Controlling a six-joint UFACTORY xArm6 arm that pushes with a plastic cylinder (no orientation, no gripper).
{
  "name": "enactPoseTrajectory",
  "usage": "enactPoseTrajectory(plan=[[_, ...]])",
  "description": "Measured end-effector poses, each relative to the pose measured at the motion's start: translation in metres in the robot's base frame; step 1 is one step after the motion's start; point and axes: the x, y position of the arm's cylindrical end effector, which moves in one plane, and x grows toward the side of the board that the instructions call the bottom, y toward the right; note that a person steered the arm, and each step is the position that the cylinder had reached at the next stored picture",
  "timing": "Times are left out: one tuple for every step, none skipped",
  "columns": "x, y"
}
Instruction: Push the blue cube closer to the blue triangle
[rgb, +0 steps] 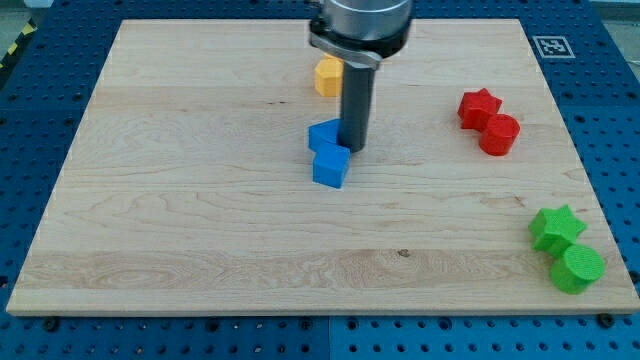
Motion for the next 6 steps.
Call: enactPoseTrajectory(plan=[[0.000, -0.042], [0.000, -0.072], [0.000, -0.072], [-0.001, -0.051], [-0.001, -0.009], [0.004, 0.027]])
